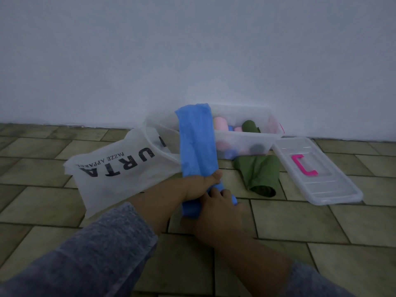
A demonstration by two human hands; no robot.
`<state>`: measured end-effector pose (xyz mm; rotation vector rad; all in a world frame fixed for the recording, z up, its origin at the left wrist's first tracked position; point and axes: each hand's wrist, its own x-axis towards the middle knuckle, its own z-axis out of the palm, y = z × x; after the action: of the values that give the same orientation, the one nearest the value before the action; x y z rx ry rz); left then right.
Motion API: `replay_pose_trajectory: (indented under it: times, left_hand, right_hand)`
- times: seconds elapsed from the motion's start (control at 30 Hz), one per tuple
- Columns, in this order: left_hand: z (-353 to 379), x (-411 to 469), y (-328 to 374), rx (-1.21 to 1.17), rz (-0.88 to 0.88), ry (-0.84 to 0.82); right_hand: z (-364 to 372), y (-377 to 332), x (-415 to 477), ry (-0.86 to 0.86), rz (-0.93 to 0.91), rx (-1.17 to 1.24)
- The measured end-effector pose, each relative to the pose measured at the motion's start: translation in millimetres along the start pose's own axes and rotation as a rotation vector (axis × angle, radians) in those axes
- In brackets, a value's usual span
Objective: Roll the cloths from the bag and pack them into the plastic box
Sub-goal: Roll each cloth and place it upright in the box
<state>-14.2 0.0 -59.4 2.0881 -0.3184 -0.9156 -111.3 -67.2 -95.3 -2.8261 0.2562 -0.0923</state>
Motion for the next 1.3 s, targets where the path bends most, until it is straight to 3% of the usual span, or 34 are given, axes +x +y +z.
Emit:
replay_pose_trajectory:
  times: [0.23, 0.37, 0.47, 0.57, 0.7, 0.87, 1.17, 1.3]
  left_hand:
    - [4, 0, -2, 0.015, -0.005, -0.008]
    - [7, -2, -5, 0.089, 0.074, -0.044]
    - [7, -10, -6, 0.132, 0.201, -0.029]
    - [1, -17, -12, 0.302, 0.374, 0.1]
    - [-6, -25, -31, 0.524, 0.367, 0.057]
    - [1, -31, -56, 0.347, 0.366, 0.194]
    - [22, -41, -59, 0.521, 0.302, 0.193]
    - [27, -47, -58, 0.71, 0.457, 0.367]
  right_hand:
    - [-2, 5, -3, -0.046, -0.073, -0.047]
    - [-17, 20, -1, -0.146, -0.131, 0.138]
    - [-30, 33, 4, -0.222, -0.069, 0.227]
    - [-32, 41, 9, -0.242, -0.072, 0.273]
    - [-26, 48, 11, -0.197, -0.035, 0.301]
    - [-23, 50, 8, -0.11, -0.021, 0.309]
    - [-18, 66, -11, 0.021, 0.021, 0.339]
    - [-17, 74, -14, 0.02, 0.026, 0.361]
